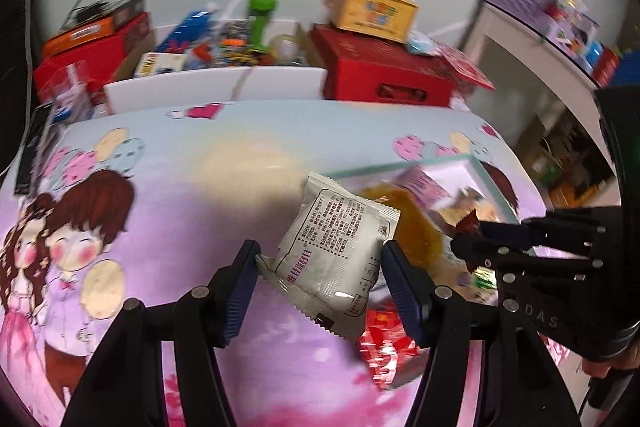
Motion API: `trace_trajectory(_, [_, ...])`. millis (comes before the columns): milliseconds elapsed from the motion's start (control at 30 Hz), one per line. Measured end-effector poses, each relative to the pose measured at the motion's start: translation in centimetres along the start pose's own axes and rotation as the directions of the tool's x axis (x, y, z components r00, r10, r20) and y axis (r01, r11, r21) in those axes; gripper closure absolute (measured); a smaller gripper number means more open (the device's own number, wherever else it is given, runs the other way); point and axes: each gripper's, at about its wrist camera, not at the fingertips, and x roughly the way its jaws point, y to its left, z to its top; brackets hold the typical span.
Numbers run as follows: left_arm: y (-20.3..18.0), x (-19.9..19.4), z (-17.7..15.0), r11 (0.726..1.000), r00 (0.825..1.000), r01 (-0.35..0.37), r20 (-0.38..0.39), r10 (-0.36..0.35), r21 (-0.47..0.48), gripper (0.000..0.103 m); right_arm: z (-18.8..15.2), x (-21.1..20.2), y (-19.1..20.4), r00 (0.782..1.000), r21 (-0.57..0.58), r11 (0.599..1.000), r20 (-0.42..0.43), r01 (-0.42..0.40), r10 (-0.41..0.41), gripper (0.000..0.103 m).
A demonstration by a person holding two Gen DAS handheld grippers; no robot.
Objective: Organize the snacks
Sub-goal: 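Carry the sachet and candy over the tray and release them inside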
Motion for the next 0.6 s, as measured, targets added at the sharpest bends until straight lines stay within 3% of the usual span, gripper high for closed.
trace_trajectory(600, [-5.7,4.4,-1.8,0.990,0.992,0.030,-0.126,-0.013,0.134,0.039,-2.4,2.8,-7.3,0.995,0.111,0.992,-0.084,0.063,-0.054,0.082])
